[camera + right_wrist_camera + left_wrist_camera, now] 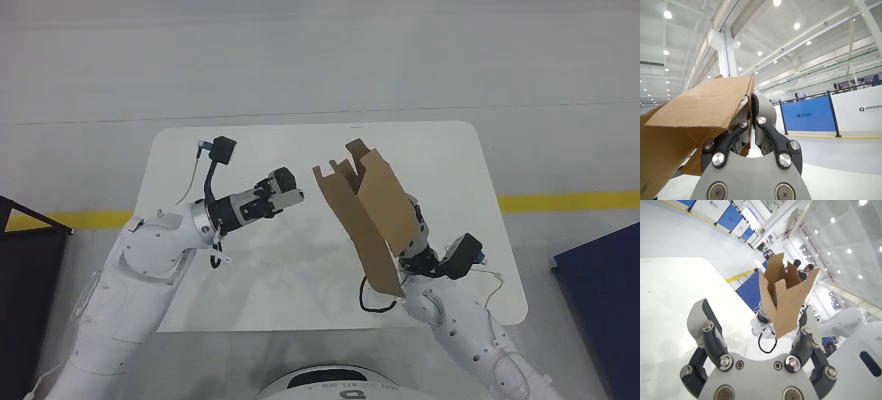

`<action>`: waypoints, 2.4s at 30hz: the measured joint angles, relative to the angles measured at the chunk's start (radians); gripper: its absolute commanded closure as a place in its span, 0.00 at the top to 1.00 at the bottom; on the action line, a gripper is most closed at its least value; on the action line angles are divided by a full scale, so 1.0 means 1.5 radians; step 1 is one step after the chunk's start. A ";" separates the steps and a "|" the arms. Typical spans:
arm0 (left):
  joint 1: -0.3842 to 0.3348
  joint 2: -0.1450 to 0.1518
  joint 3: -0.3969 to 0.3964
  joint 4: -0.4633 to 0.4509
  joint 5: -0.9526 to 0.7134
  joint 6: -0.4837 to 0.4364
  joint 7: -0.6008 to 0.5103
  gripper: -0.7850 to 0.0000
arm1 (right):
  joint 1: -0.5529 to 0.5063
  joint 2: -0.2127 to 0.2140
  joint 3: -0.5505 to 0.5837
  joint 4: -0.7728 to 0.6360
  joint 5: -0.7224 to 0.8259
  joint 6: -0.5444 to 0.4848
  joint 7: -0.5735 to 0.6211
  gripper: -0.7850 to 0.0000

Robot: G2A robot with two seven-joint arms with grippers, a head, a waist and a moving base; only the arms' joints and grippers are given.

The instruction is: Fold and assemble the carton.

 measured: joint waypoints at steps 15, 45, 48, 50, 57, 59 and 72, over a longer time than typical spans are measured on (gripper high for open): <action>-0.071 -0.014 0.075 0.017 0.063 0.058 0.036 1.00 | 0.001 -0.008 -0.015 0.003 -0.042 -0.019 0.035 0.00; -0.086 -0.011 0.058 0.024 0.110 0.092 0.008 1.00 | 0.018 -0.027 -0.011 0.024 -0.049 -0.024 0.045 0.00; -0.073 -0.008 0.030 0.026 0.087 0.086 0.014 1.00 | 0.018 -0.027 -0.011 0.024 -0.049 -0.024 0.045 0.00; -0.064 -0.004 0.010 0.030 0.073 0.088 0.006 1.00 | 0.018 -0.027 -0.011 0.024 -0.049 -0.024 0.045 0.00; -0.060 -0.003 -0.002 0.031 0.067 0.090 0.001 1.00 | 0.018 -0.027 -0.011 0.024 -0.049 -0.024 0.045 0.00; -0.060 -0.003 -0.002 0.031 0.067 0.090 0.001 1.00 | 0.018 -0.027 -0.011 0.024 -0.049 -0.024 0.045 0.00; -0.055 -0.006 0.027 0.032 0.092 0.083 0.014 1.00 | 0.011 -0.029 -0.004 0.014 -0.037 -0.019 0.066 0.00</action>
